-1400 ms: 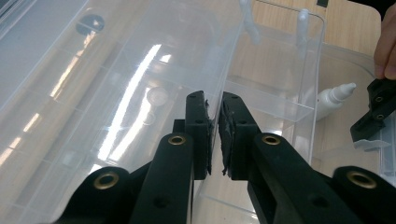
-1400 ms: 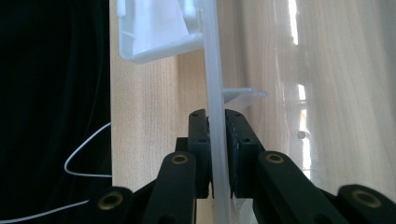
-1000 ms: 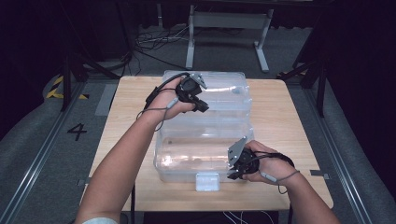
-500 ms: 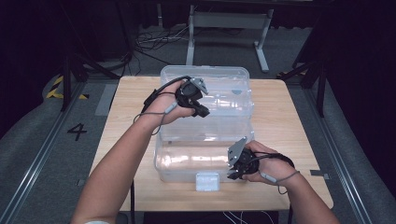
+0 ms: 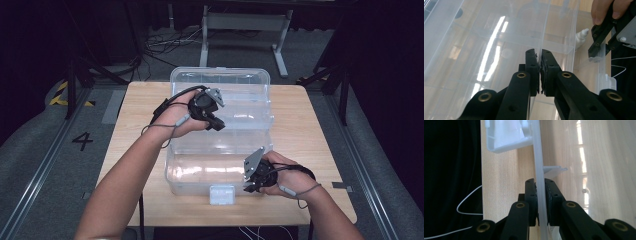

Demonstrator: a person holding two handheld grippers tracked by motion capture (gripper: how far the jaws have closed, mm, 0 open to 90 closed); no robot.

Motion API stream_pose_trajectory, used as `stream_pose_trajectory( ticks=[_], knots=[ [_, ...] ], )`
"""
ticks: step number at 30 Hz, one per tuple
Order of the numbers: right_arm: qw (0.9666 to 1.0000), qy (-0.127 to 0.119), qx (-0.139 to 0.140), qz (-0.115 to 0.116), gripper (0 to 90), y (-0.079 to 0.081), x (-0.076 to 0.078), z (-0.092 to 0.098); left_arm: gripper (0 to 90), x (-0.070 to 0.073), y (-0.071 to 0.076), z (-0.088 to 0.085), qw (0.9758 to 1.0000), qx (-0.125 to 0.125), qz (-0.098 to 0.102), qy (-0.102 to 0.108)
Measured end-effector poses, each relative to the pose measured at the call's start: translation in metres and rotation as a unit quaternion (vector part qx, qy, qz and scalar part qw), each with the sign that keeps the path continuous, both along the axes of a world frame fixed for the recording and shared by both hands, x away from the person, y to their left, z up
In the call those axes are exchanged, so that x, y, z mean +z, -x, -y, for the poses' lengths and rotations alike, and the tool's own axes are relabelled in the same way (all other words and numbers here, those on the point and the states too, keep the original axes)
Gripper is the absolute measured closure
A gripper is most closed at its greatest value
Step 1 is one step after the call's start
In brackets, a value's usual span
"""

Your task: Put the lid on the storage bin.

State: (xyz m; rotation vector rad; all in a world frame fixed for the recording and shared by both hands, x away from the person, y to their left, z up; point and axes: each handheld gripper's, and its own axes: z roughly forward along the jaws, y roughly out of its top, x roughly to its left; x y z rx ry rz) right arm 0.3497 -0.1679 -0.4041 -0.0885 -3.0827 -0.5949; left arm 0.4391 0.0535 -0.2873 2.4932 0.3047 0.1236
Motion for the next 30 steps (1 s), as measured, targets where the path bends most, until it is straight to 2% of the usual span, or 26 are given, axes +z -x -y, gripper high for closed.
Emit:
stream_pose_trajectory(
  ticks=[7, 18, 23, 30],
  knots=[
    [1.0, -0.001, 0.003, 0.007, 81.9, 0.001, 0.0, 0.0, 85.7, 0.001, 0.006, 0.002, 1.0, -0.006, -0.001, -0.006],
    [0.9999, 0.004, 0.005, 0.011, 81.8, 0.002, 0.0, 0.0, 85.9, 0.0, 0.015, 0.003, 0.9997, -0.015, -0.012, -0.011],
    [0.9998, 0.006, 0.009, 0.017, 81.8, 0.002, 0.0, -0.001, 85.9, 0.0, 0.019, 0.005, 0.9994, -0.023, -0.015, -0.021],
    [0.9995, 0.012, 0.009, 0.026, 81.2, 0.005, 0.0, -0.002, 85.9, -0.001, 0.024, 0.009, 0.9981, -0.038, -0.033, -0.034]
  ],
)
